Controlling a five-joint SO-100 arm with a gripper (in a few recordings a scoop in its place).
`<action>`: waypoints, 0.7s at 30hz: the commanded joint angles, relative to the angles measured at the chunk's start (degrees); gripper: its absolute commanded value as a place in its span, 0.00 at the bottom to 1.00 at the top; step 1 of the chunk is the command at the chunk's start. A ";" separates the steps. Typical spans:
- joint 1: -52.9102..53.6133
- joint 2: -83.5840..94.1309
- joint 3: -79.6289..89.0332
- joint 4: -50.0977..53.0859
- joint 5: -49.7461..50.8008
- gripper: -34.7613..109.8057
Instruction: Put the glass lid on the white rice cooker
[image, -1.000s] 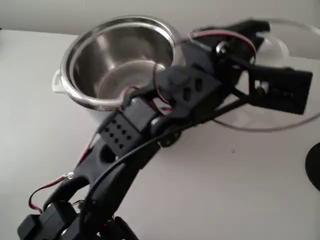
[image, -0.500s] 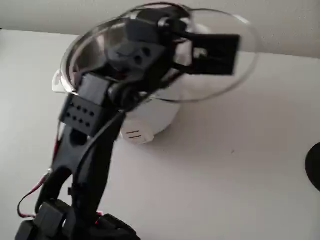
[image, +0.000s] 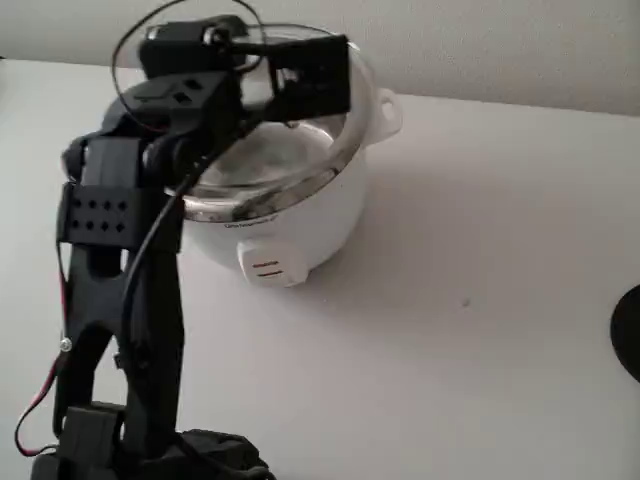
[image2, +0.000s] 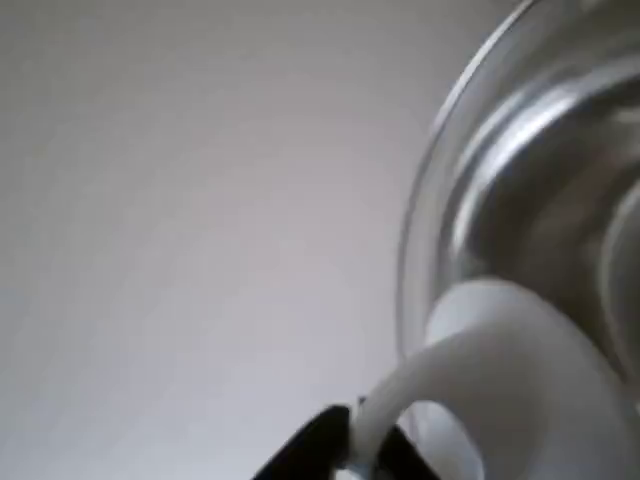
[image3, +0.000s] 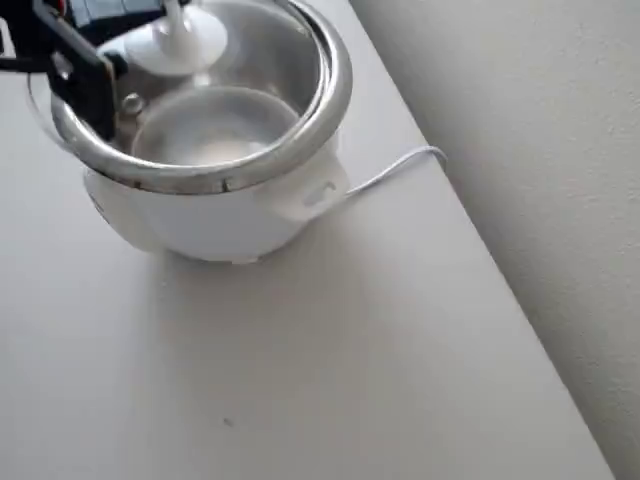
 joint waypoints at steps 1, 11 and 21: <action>-1.23 3.52 -9.84 -0.62 1.49 0.24; -2.55 1.23 -9.40 -1.41 3.25 0.24; -5.54 -1.41 -9.40 -2.46 3.34 0.24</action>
